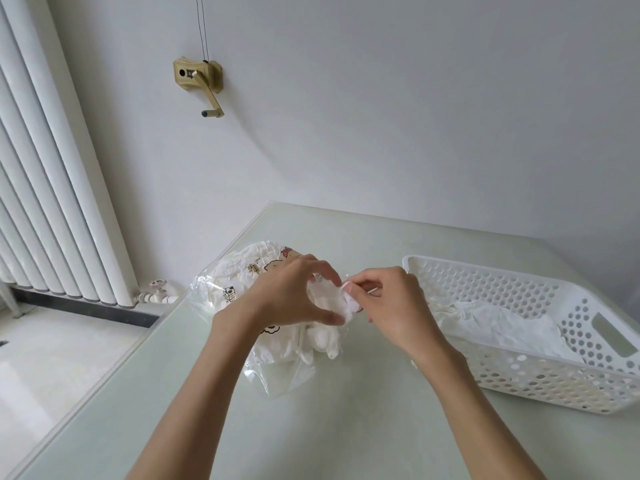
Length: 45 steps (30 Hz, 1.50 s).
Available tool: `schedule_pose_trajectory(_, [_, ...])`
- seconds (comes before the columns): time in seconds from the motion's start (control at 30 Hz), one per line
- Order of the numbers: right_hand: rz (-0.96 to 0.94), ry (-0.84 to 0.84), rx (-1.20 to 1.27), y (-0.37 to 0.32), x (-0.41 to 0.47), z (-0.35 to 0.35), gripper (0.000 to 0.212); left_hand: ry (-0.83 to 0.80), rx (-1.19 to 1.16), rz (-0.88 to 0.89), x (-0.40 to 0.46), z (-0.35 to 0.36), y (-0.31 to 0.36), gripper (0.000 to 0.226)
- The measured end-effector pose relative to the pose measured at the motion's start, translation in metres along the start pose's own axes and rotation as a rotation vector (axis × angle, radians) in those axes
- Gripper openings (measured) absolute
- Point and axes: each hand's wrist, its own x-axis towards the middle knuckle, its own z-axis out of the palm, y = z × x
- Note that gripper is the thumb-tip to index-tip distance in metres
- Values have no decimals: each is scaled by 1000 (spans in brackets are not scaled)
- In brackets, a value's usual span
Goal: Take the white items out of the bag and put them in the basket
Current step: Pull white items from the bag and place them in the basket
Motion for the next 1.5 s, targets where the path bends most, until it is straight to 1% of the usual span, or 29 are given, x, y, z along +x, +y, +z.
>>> schedule_pose_trajectory(0.07, [1, 35, 1, 1, 1, -6, 8, 50, 68, -35, 2, 4, 0, 27])
schedule_pose_trajectory(0.1, [4, 56, -34, 2, 2, -10, 8, 68, 99, -53, 3, 5, -1, 25])
schedule_pose_trajectory(0.2, [8, 93, -113, 7, 4, -18, 10, 80, 189, -84, 2, 6, -2, 30])
schedule_pose_trajectory(0.27, [23, 98, -79, 10, 7, -20, 13, 63, 279, -77, 0, 6, 0, 35])
schedule_pose_trajectory(0.37, [48, 73, 28, 11, 10, -24, 11, 47, 382, -69, 2, 8, 1, 40])
schedule_pose_trajectory(0.47, [76, 51, 204, 14, 12, -27, 11, 82, 350, -96, 4, 9, -3, 34])
schedule_pose_trajectory(0.57, [153, 59, 398, 14, 13, -25, 10, 60, 251, -100, 4, 8, -6, 31])
schedule_pose_trajectory(0.6, [181, 34, 469, 13, 13, -24, 8, 55, 209, -104, 4, 7, -7, 31])
schedule_pose_trajectory(0.63, [202, -10, 505, 13, 12, -23, 11, 57, 174, -104, 4, 5, -8, 31])
schedule_pose_trajectory(0.67, [215, -57, 456, 13, 12, -21, 23, 69, 154, -102, 4, 4, -9, 32])
schedule_pose_trajectory(0.7, [208, -102, 316, 13, 11, -19, 35, 88, 149, -99, 4, 3, -10, 32])
schedule_pose_trajectory(0.73, [182, -133, 131, 13, 9, -16, 42, 101, 154, -97, 4, 2, -11, 31])
schedule_pose_trajectory(0.77, [128, -142, -31, 12, 7, -12, 40, 105, 162, -93, 3, 2, -11, 30])
schedule_pose_trajectory(0.8, [68, -132, -140, 9, 5, -9, 35, 95, 172, -87, 3, 2, -11, 30])
schedule_pose_trajectory(0.83, [11, -105, -201, 7, 5, -6, 36, 77, 177, -81, 3, 3, -12, 30])
schedule_pose_trajectory(0.9, [-55, -20, -206, 5, 8, -6, 38, 42, 158, -75, 3, 4, -11, 31])
schedule_pose_trajectory(0.93, [-81, 13, -159, 5, 10, -9, 37, 35, 130, -68, 4, 5, -12, 34])
schedule_pose_trajectory(1.03, [-93, -55, -5, 3, 15, -18, 35, 32, -16, -22, 4, 1, -13, 50])
schedule_pose_trajectory(1.1, [-43, -24, 196, 6, 17, -22, 28, 14, -135, -15, 3, -5, -11, 59])
schedule_pose_trajectory(1.13, [0, -8, 305, 7, 17, -25, 22, 5, -189, -14, 2, -7, -11, 61])
schedule_pose_trajectory(1.2, [94, -60, 490, 4, 15, -32, 10, 7, -267, 8, 2, -12, -10, 54])
schedule_pose_trajectory(1.23, [137, -104, 585, 3, 13, -36, 9, 20, -298, 21, 2, -13, -9, 49])
schedule_pose_trajectory(1.3, [225, -156, 798, 1, 11, -44, 15, 42, -369, 38, 1, -16, -4, 47])
schedule_pose_trajectory(1.33, [266, -157, 902, 0, 9, -50, 18, 48, -409, 50, 1, -17, 0, 49])
schedule_pose_trajectory(1.4, [328, -164, 1071, -1, 8, -59, 18, 59, -497, 79, 0, -19, 9, 62])
schedule_pose_trajectory(1.47, [342, -189, 1165, -1, 5, -68, 10, 70, -568, 131, -4, -21, 25, 75])
schedule_pose_trajectory(1.5, [343, -206, 1168, -1, 3, -72, 10, 76, -587, 158, -5, -21, 34, 77])
